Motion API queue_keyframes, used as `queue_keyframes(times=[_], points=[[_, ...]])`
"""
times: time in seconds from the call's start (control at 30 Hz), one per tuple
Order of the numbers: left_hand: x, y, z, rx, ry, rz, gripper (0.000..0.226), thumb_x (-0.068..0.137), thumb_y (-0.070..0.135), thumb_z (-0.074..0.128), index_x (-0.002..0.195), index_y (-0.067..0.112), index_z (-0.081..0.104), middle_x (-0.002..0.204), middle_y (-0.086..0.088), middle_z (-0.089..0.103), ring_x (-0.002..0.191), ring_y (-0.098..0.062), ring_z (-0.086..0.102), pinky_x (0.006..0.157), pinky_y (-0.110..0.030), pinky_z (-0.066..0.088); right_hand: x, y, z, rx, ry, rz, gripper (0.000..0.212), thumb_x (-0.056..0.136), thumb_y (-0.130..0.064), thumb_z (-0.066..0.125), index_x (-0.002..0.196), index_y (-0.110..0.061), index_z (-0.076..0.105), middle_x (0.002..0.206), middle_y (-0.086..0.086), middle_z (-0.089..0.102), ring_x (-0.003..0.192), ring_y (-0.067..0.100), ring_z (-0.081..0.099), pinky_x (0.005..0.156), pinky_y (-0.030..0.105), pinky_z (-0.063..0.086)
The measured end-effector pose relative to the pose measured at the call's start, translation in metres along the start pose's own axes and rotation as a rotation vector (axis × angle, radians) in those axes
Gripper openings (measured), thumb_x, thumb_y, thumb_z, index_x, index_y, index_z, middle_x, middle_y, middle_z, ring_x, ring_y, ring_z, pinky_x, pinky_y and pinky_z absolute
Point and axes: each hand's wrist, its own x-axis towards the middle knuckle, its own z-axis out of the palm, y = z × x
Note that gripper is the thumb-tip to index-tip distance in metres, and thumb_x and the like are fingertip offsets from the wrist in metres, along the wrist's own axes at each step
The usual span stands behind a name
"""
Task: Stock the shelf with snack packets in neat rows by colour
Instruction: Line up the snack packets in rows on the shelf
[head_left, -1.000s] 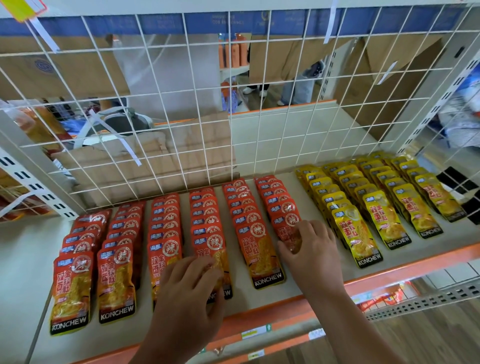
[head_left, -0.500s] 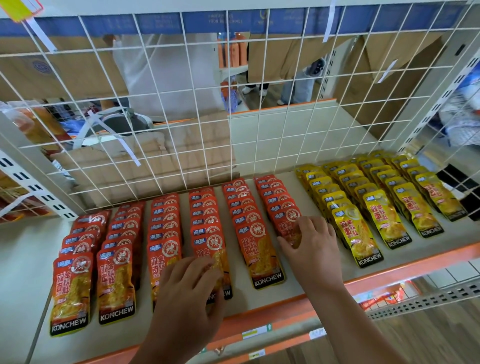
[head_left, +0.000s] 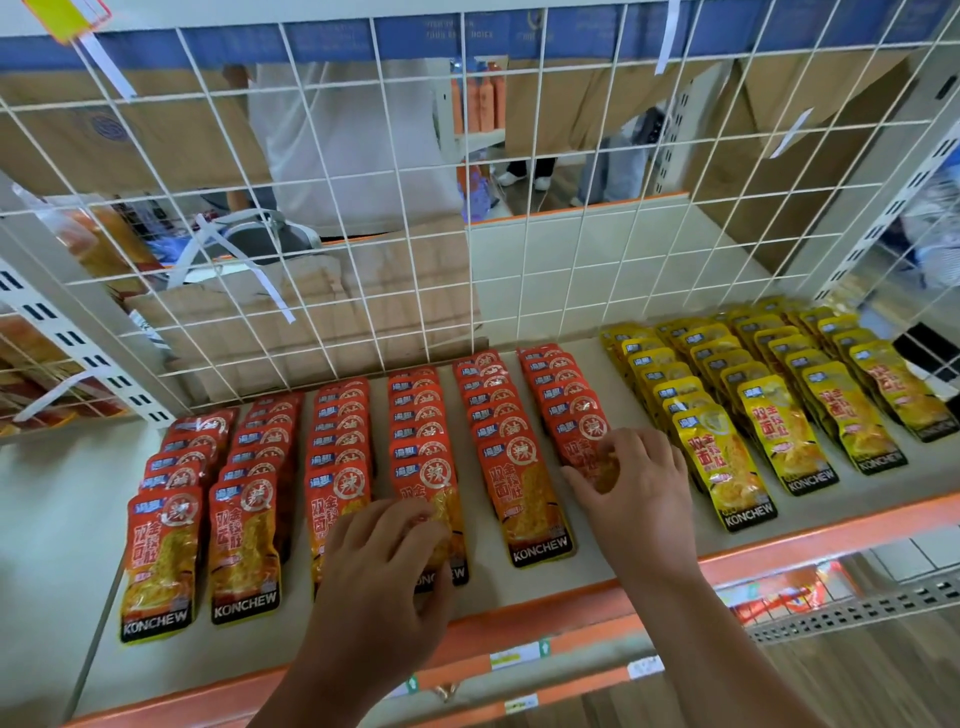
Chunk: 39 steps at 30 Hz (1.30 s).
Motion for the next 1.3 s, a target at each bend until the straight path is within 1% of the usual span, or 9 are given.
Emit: queue_keyframes(times=[0.13, 0.23, 0.33, 0.47, 0.63, 0.83, 1.0, 1.17, 1.3], points=[[0.0, 0.001, 0.0, 0.031, 0.016, -0.029, 0.03, 0.082, 0.033, 0.064, 0.105, 0.017, 0.073, 0.118, 0.0, 0.067, 0.109, -0.028, 0.059, 0.093, -0.045, 0.045, -0.001, 0.0, -0.003, 0.041, 0.032, -0.017, 0.041, 0.072, -0.036, 0.087, 0.095, -0.011, 0.063, 0.096, 0.005, 0.058, 0.088, 0.027, 0.05, 0.081, 0.041, 0.047], [-0.001, 0.001, 0.0, 0.072, 0.008, -0.073, 0.035, 0.082, 0.038, 0.064, 0.11, 0.018, 0.073, 0.122, 0.0, 0.066, 0.113, -0.029, 0.059, 0.096, -0.047, 0.045, -0.003, -0.002, -0.006, 0.075, 0.042, -0.023, 0.04, 0.075, -0.034, 0.085, 0.099, -0.01, 0.064, 0.099, 0.007, 0.059, 0.091, 0.026, 0.05, 0.083, 0.041, 0.046], [-0.002, 0.004, 0.0, 0.114, 0.014, -0.118, 0.039, 0.083, 0.04, 0.064, 0.114, 0.018, 0.072, 0.124, 0.0, 0.065, 0.115, -0.028, 0.058, 0.099, -0.043, 0.04, -0.003, -0.003, -0.009, 0.115, 0.002, -0.016, 0.039, 0.078, -0.033, 0.083, 0.104, -0.01, 0.065, 0.103, 0.007, 0.061, 0.095, 0.024, 0.05, 0.084, 0.041, 0.046], [-0.002, 0.019, -0.01, 0.125, 0.058, -0.207, 0.042, 0.082, 0.041, 0.063, 0.117, 0.02, 0.071, 0.124, 0.002, 0.065, 0.116, -0.026, 0.057, 0.101, -0.033, 0.031, 0.0, -0.009, -0.02, 0.168, -0.018, -0.045, 0.036, 0.077, -0.026, 0.085, 0.104, -0.01, 0.067, 0.103, 0.008, 0.063, 0.098, 0.029, 0.054, 0.087, 0.043, 0.046], [0.008, 0.032, -0.048, 0.141, 0.159, -0.284, 0.041, 0.084, 0.041, 0.063, 0.122, 0.026, 0.065, 0.128, 0.001, 0.063, 0.12, -0.027, 0.055, 0.097, -0.045, 0.044, 0.012, -0.046, -0.045, 0.232, 0.006, -0.177, 0.036, 0.075, -0.025, 0.085, 0.103, -0.012, 0.066, 0.101, 0.008, 0.063, 0.098, 0.031, 0.054, 0.089, 0.04, 0.041], [0.015, 0.026, -0.149, 0.224, 0.317, -0.332, 0.048, 0.085, 0.044, 0.064, 0.129, 0.023, 0.065, 0.132, 0.0, 0.062, 0.124, -0.031, 0.055, 0.105, -0.052, 0.043, 0.01, -0.145, -0.101, 0.344, -0.052, -0.328, 0.029, 0.085, -0.039, 0.07, 0.11, -0.024, 0.064, 0.108, -0.005, 0.057, 0.107, 0.021, 0.052, 0.093, 0.034, 0.039], [-0.016, 0.016, -0.265, 0.277, 0.516, -0.218, 0.045, 0.085, 0.036, 0.065, 0.125, 0.017, 0.068, 0.13, -0.002, 0.062, 0.122, -0.031, 0.057, 0.101, -0.049, 0.044, -0.031, -0.249, -0.145, 0.493, -0.081, -0.464, 0.034, 0.089, -0.042, 0.063, 0.121, -0.03, 0.058, 0.113, -0.016, 0.052, 0.112, 0.008, 0.047, 0.096, 0.027, 0.034], [-0.074, 0.005, -0.386, 0.43, 0.7, -0.088, 0.039, 0.086, 0.029, 0.064, 0.121, 0.012, 0.068, 0.125, -0.006, 0.063, 0.119, -0.029, 0.057, 0.111, -0.039, 0.038, -0.084, -0.365, -0.177, 0.6, -0.047, -0.691, 0.037, 0.087, -0.029, 0.071, 0.121, -0.03, 0.058, 0.115, -0.015, 0.053, 0.111, 0.01, 0.05, 0.092, 0.026, 0.035], [-0.123, -0.022, -0.47, 0.535, 0.696, -0.132, 0.043, 0.088, 0.034, 0.062, 0.125, 0.013, 0.068, 0.129, -0.006, 0.062, 0.121, -0.029, 0.057, 0.107, -0.039, 0.039, -0.118, -0.451, -0.197, 0.675, -0.072, -0.82, 0.041, 0.087, -0.028, 0.071, 0.127, -0.026, 0.06, 0.122, -0.008, 0.057, 0.114, 0.011, 0.05, 0.09, 0.017, 0.031]])
